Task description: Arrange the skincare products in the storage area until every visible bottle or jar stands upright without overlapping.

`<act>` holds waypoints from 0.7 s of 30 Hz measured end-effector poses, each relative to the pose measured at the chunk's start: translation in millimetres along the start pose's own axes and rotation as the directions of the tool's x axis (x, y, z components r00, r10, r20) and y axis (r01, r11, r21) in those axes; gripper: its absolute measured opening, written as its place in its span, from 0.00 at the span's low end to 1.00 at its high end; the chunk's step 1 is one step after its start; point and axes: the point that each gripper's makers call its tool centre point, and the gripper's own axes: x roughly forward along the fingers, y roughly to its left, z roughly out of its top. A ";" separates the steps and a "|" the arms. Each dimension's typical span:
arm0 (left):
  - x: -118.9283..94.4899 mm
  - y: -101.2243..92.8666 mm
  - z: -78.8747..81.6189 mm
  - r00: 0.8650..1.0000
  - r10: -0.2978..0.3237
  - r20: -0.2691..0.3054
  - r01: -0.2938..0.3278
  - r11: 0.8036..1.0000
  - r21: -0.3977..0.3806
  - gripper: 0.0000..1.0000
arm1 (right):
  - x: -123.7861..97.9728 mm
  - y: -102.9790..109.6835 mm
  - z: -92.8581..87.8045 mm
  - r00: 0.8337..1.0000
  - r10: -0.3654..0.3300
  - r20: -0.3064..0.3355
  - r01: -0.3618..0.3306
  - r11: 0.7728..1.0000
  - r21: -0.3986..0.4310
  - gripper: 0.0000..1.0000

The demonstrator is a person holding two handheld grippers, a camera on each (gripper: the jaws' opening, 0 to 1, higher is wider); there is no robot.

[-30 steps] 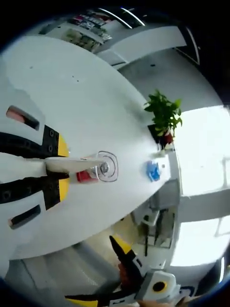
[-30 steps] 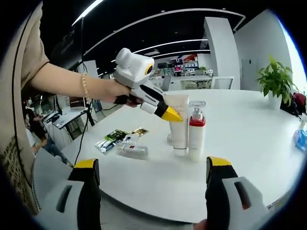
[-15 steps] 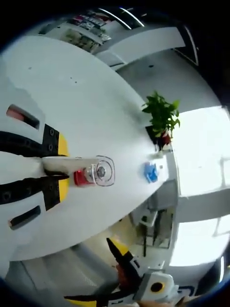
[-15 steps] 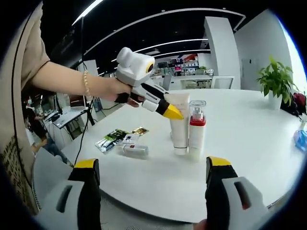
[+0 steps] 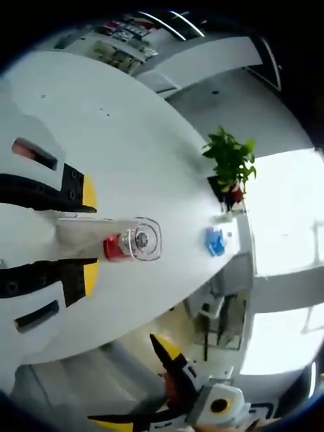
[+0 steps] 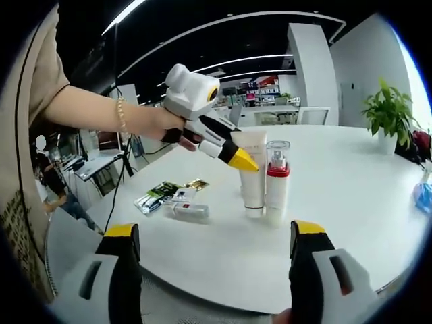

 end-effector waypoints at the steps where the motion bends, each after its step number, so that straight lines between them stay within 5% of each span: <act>1: -1.7 -0.8 0.3 1.000 0.002 -0.004 -0.002 1.000 0.000 0.30 | 0.1 0.3 -0.2 1.000 0.001 -0.001 -0.001 1.000 -0.002 0.92; 9: -22.8 -12.1 -2.6 1.000 0.002 -0.020 -0.002 1.000 0.004 0.51 | 1.6 6.5 -3.5 0.999 0.027 -0.021 -0.027 0.999 -0.027 0.91; 21: -56.4 -18.9 -29.7 0.995 0.073 -0.062 -0.080 0.988 -0.130 0.74 | 0.4 9.1 -5.5 0.998 0.049 -0.033 -0.050 0.998 -0.044 0.91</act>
